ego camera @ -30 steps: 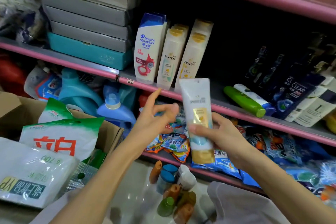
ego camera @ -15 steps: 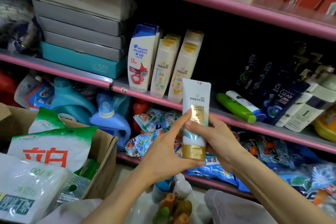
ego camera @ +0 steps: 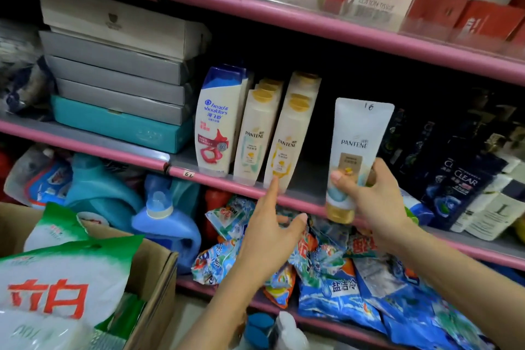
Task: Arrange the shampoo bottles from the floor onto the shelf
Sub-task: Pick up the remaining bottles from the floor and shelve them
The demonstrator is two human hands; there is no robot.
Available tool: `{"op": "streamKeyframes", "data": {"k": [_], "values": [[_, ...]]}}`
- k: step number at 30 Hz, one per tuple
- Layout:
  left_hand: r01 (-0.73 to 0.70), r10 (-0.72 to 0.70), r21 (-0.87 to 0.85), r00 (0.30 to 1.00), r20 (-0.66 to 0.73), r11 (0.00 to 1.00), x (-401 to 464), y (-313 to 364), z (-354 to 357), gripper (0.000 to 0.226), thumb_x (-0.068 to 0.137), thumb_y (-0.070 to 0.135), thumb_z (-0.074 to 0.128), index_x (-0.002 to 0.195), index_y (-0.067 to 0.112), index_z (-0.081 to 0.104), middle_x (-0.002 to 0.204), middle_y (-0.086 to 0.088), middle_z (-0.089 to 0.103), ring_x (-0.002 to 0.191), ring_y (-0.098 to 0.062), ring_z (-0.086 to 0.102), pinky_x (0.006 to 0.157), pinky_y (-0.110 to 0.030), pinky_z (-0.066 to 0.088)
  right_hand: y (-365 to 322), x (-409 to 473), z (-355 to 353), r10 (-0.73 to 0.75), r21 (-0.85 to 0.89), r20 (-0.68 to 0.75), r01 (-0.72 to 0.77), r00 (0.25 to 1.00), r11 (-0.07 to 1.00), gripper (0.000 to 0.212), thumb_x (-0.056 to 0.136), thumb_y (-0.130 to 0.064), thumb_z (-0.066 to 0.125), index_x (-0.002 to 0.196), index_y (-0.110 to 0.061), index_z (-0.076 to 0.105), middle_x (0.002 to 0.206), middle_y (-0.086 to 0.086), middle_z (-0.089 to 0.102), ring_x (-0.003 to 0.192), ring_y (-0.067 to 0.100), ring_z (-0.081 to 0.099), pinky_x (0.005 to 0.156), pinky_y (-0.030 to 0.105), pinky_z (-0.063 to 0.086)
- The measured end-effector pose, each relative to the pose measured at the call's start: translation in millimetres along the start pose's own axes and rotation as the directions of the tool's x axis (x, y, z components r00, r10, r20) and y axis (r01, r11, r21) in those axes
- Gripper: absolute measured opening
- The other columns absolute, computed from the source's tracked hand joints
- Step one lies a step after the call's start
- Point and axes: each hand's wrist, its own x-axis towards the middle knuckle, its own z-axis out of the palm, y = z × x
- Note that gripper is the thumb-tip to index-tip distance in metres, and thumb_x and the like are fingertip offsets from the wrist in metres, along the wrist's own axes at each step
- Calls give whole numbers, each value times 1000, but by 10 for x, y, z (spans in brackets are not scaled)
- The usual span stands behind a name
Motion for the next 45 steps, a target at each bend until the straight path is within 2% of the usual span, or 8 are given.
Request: {"op": "streamKeyframes", "data": {"k": [2, 7, 14, 16, 22, 34, 39, 45], "values": [[65, -65, -90, 998, 6, 994, 107, 45, 28, 79, 84, 46, 62, 147, 45, 13, 145, 21, 28, 103, 11, 55, 88, -16, 44, 72, 275, 69, 4, -34, -51, -6, 999, 999, 28, 77, -20, 79, 95, -19, 58, 86, -5, 68, 79, 10, 66, 69, 26, 52], [153, -151, -84, 988, 22, 985, 276, 83, 142, 83, 88, 50, 56, 151, 36, 5, 154, 24, -3, 139, -10, 31, 116, -38, 26, 421, 855, 333, 82, -24, -135, -86, 987, 996, 32, 76, -19, 79, 96, -16, 55, 91, 2, 68, 83, 19, 66, 75, 34, 54], [171, -170, -8, 974, -147, 985, 405, -7, 127, 77, 92, 47, 49, 149, 37, -2, 154, 27, -7, 133, 5, 22, 113, -29, 24, 701, 1391, 538, 90, 41, -104, -86, 991, 995, 36, 80, -14, 75, 107, -18, 51, 104, 1, 64, 100, 21, 63, 88, 40, 52], [194, -192, -5, 968, -162, 981, 439, -22, 94, 73, 93, 44, 49, 149, 37, 3, 154, 24, 3, 134, -4, 34, 112, -33, 33, 733, 1481, 511, 98, 50, -39, -97, 994, 994, 39, 81, -11, 73, 112, -15, 50, 110, 5, 64, 103, 23, 63, 91, 42, 52], [204, -204, -14, 970, -133, 979, 479, -39, 67, 66, 91, 40, 53, 146, 42, 17, 146, 26, 21, 124, -8, 48, 100, -34, 47, 817, 1657, 402, 148, -272, 67, -125, 987, 954, 59, 76, -21, 79, 126, -11, 50, 122, 8, 62, 109, 23, 60, 97, 42, 49], [197, -189, 14, 954, -234, 980, 520, -77, 185, 67, 89, 27, 60, 125, 60, 14, 145, 28, 23, 90, 10, 56, 69, -17, 52, 879, 2261, 654, 171, -269, 154, -125, 973, 955, 61, 84, -23, 70, 138, -15, 42, 138, 9, 51, 124, 26, 51, 102, 42, 45], [190, -174, 34, 946, -274, 981, 532, -62, 211, 72, 87, 24, 62, 123, 60, 12, 147, 25, 26, 91, 10, 57, 75, -21, 53, 809, 2361, 784, 175, -241, 262, -111, 949, 964, 57, 84, -17, 71, 136, -15, 46, 122, 3, 59, 114, 20, 57, 80, 25, 48], [202, -170, 90, 946, -277, 975, 543, -69, 197, 77, 86, 25, 63, 124, 59, 5, 146, 25, 25, 93, 6, 59, 74, -18, 53, 780, 2419, 771, 195, -205, 342, -130, 919, 970, 63, 83, -7, 70, 140, -9, 42, 133, 14, 55, 124, 30, 52, 104, 48, 44]]}}
